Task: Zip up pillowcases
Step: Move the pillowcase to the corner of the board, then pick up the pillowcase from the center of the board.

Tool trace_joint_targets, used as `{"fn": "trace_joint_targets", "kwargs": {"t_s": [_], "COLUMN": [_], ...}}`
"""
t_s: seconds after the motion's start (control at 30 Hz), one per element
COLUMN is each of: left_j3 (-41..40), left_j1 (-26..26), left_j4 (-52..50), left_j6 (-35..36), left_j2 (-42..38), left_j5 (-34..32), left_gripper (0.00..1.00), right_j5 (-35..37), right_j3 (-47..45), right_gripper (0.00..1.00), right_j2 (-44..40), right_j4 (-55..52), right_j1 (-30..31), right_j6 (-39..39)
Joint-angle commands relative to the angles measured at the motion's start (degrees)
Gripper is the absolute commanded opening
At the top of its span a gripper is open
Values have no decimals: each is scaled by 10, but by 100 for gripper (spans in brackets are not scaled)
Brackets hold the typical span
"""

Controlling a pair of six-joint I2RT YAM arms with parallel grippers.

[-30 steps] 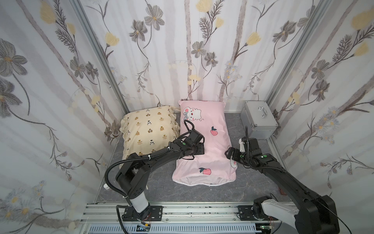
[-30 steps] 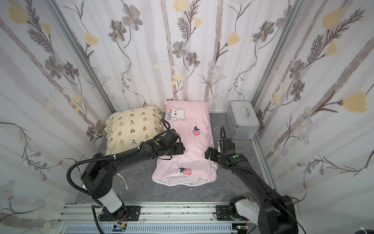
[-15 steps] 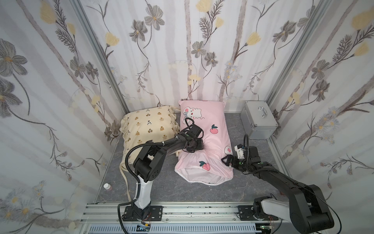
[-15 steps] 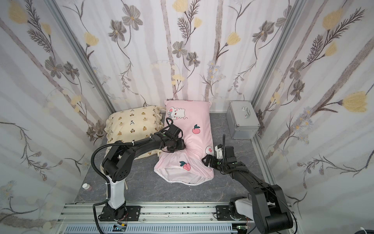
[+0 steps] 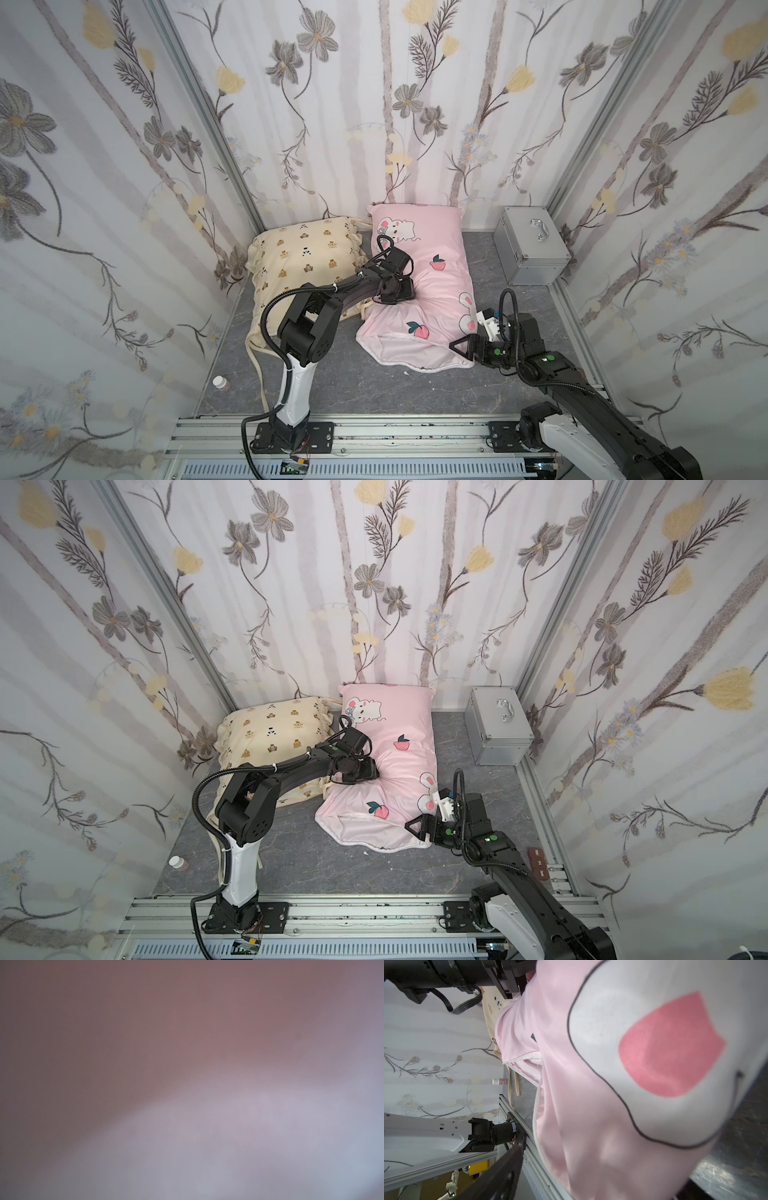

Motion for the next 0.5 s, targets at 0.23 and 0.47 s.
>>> {"fn": "trace_joint_targets", "kwargs": {"t_s": [0.23, 0.47], "left_j3": [-13, -25], "left_j1": [11, 11], "left_j4": [48, 52], "left_j6": [3, -2], "left_j2": [-15, -38], "left_j5": [-85, -82], "left_gripper": [58, 59], "right_j5": [-22, 2], "right_j3": [5, 1], "right_gripper": [50, 12], "right_j2": [-79, -100], "right_j4": [-61, -62], "right_j1": [-10, -23], "right_j6": [82, 111]}}
